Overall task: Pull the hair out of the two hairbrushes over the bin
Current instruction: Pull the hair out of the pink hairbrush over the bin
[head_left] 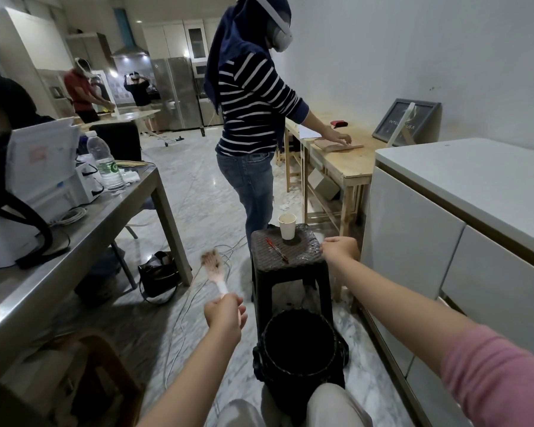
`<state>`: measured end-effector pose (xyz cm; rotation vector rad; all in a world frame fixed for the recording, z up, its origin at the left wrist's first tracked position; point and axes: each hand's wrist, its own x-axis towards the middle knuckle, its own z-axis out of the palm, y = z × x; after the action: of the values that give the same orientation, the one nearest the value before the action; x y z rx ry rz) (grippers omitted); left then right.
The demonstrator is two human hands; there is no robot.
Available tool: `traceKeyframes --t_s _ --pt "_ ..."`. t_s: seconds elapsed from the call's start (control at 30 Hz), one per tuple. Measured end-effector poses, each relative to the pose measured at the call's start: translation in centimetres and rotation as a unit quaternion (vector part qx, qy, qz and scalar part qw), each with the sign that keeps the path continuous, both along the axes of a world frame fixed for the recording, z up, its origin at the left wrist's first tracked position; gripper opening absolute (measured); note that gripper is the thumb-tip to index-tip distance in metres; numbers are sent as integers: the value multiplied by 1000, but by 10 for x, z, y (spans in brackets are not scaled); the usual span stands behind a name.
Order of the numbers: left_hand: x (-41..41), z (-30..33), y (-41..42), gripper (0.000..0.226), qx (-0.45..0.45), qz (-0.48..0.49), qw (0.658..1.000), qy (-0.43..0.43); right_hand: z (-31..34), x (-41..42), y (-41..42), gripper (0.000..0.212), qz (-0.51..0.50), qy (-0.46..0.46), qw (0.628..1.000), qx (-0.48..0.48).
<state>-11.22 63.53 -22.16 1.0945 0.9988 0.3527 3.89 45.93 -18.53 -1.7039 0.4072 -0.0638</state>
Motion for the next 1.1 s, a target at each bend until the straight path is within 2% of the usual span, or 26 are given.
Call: traceKeyframes --t_s 0.07,0.13,0.23,0.33,0.4,0.47,0.53,0.57,0.7,0.77,0.97,1.1 --pt "-1 4 -5 7 14 -48 999 -5 0 -2 4 20 46 25 998 -44" --pt "-3 10 -10 16 34 -95 995 0 2 -8 8 32 121 35 990 -64" --pt "-6 21 -20 13 83 -158 984 8 5 -18 13 47 237 40 965 -109" --pt "-7 30 -29 8 120 -209 971 9 10 -24 17 49 296 23 941 -163" --pt "-6 34 -34 8 137 -237 962 7 12 -25 18 55 316 21 938 -142" --pt "-6 36 -40 10 153 -259 954 5 16 -31 18 48 343 10 935 -88" --pt "-5 37 -47 11 172 -273 946 4 21 -37 17 30 378 1 923 -75" --pt "-4 36 -50 11 181 -276 944 4 22 -39 17 30 387 -7 918 -80" --pt "-1 28 -59 19 246 -263 933 10 16 -35 21 46 326 -54 929 -167" --pt "-1 24 -62 25 296 -256 920 9 12 -30 23 42 307 -63 931 -188" --pt "-5 23 -66 23 370 -248 896 -6 4 -18 28 18 273 -67 947 -153" --pt "-2 20 -62 21 359 -242 901 -8 5 -20 31 22 249 -79 956 -131"
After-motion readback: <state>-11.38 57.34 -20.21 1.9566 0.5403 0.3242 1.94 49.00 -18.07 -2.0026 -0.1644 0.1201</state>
